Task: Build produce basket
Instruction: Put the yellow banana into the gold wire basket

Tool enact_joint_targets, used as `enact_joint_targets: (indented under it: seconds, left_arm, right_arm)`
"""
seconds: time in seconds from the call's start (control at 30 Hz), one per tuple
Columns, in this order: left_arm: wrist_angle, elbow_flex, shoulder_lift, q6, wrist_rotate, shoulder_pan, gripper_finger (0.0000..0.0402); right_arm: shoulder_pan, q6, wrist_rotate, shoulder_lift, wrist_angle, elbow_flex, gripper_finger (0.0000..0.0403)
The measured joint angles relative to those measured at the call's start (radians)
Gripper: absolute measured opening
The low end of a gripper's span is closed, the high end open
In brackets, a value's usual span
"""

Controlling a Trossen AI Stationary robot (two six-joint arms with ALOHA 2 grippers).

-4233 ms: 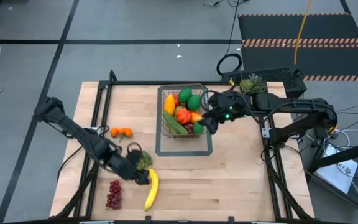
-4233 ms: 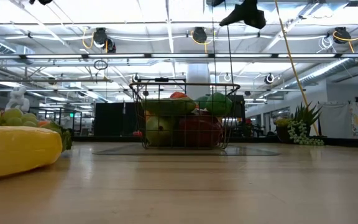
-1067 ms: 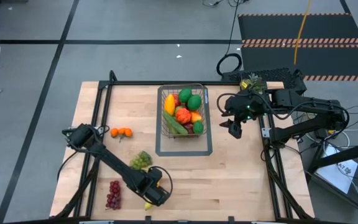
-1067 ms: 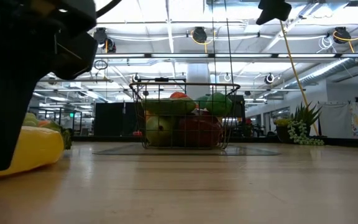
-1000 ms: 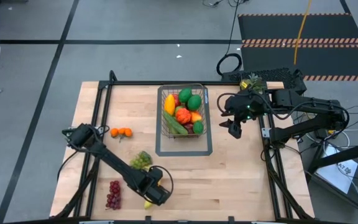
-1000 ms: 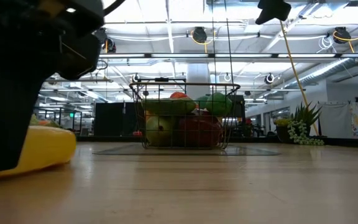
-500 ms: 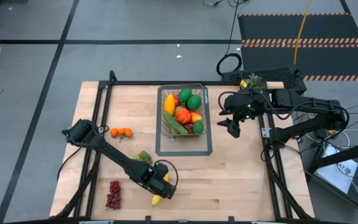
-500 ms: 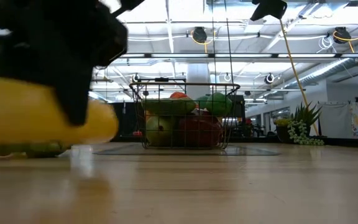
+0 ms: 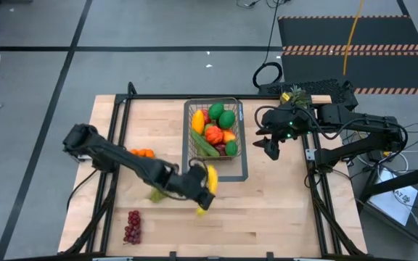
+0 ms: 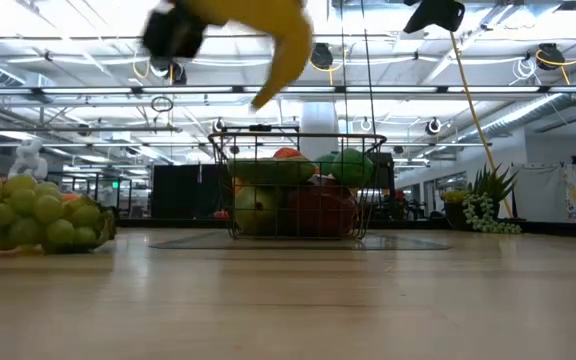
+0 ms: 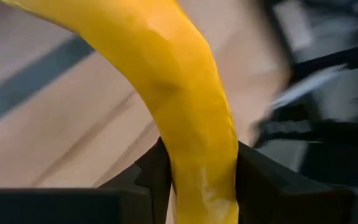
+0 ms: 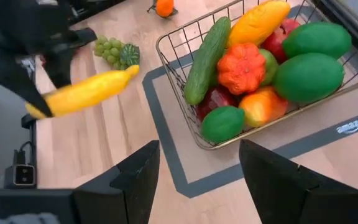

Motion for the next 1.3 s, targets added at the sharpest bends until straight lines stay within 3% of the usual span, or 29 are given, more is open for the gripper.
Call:
enact_joint_targets:
  seconds: [0.3, 0.47, 0.83, 1.07, 1.3]
  left_arm:
    - [0.206, 0.002, -0.149, 0.215, -0.013, 0.108, 0.0144]
    - [0.282, 0.000, -0.198, 0.285, -0.033, 0.154, 0.0144]
    - [0.696, 0.000, -0.218, 0.497, -0.049, 0.227, 0.0145]
    - [0.876, 0.001, -0.238, 0.602, -0.077, 0.248, 0.0145]
    - [0.911, 0.001, -0.239, 0.710, -0.089, 0.258, 0.0145]
  right_arm:
    - [0.000, 0.135, -0.025, -0.091, 0.015, 0.000, 0.0215]
    - [0.000, 0.162, -0.024, -0.150, 0.107, 0.000, 0.0215]
    - [0.051, 0.185, -0.023, -0.193, 0.375, 0.000, 0.0216]
    - [0.154, 0.168, 0.009, -0.137, 0.588, 0.001, 0.0235]
    - [0.220, 0.180, 0.013, 0.005, 0.780, 0.001, 0.0277]
